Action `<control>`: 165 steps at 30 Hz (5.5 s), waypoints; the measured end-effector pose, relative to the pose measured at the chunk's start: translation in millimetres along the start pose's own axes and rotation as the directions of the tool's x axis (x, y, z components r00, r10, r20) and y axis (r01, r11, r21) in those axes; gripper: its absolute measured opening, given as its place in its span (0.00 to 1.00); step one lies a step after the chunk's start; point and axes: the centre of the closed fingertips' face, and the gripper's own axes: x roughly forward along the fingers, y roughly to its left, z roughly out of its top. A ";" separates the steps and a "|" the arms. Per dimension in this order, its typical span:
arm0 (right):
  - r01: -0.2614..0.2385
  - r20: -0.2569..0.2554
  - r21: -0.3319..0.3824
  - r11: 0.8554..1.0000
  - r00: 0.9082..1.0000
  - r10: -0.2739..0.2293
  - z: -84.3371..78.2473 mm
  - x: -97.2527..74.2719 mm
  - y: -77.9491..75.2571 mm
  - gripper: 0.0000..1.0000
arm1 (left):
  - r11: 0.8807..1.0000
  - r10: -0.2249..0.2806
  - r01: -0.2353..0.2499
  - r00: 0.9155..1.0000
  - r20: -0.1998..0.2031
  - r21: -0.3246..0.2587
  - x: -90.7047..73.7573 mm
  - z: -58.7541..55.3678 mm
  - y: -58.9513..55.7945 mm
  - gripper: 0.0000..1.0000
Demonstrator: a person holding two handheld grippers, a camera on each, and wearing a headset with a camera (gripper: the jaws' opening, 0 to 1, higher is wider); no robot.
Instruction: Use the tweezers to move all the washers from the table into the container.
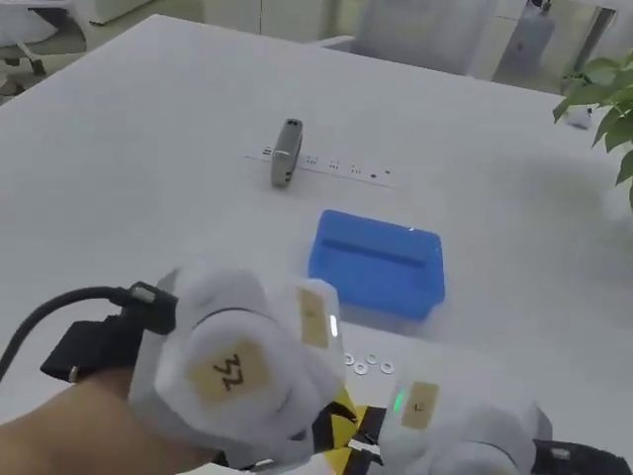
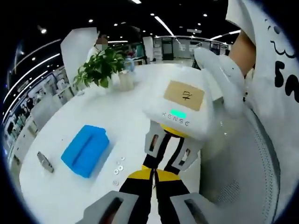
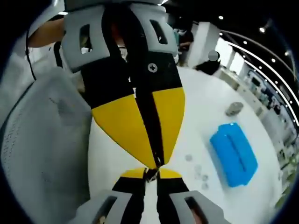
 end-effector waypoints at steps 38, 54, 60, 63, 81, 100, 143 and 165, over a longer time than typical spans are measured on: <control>0.117 0.148 0.470 0.875 0.967 -0.208 24.1 13.9 -103.9 0.04 | 0.592 0.694 -0.640 0.714 -0.094 -0.491 -86.8 -97.6 38.8 0.99; 0.151 0.122 0.490 0.858 0.963 -0.239 18.6 33.6 -109.7 0.04 | 0.561 0.708 -0.686 0.687 -0.161 -0.463 -89.6 -110.8 42.0 0.99; 0.146 0.126 0.494 0.857 0.963 -0.237 19.2 37.8 -106.0 0.04 | 0.559 0.706 -0.690 0.687 -0.173 -0.459 -90.2 -113.3 41.9 0.99; 0.149 0.127 0.485 0.862 0.963 -0.238 19.0 37.3 -105.5 0.04 | 0.557 0.704 -0.693 0.687 -0.182 -0.458 -90.3 -115.0 41.8 0.98; 0.158 0.091 0.460 0.874 0.970 -0.224 21.5 32.9 -110.1 0.02 | 0.558 0.708 -0.696 0.683 -0.179 -0.452 -92.0 -114.9 41.9 0.98; 0.176 0.149 0.484 0.857 0.949 -0.279 48.2 -1.8 -158.5 0.02 | 0.556 0.702 -0.695 0.687 -0.190 -0.456 -91.0 -117.5 41.9 0.98; 0.266 0.054 0.480 0.836 0.942 -0.331 34.1 72.8 -227.6 0.03 | 0.578 0.660 -0.695 0.706 -0.255 -0.428 -83.0 -129.0 38.3 0.97; 0.220 0.166 0.448 0.867 0.932 -0.322 59.5 4.1 -199.8 0.03 | 0.579 0.657 -0.695 0.707 -0.261 -0.426 -83.2 -129.6 36.9 0.96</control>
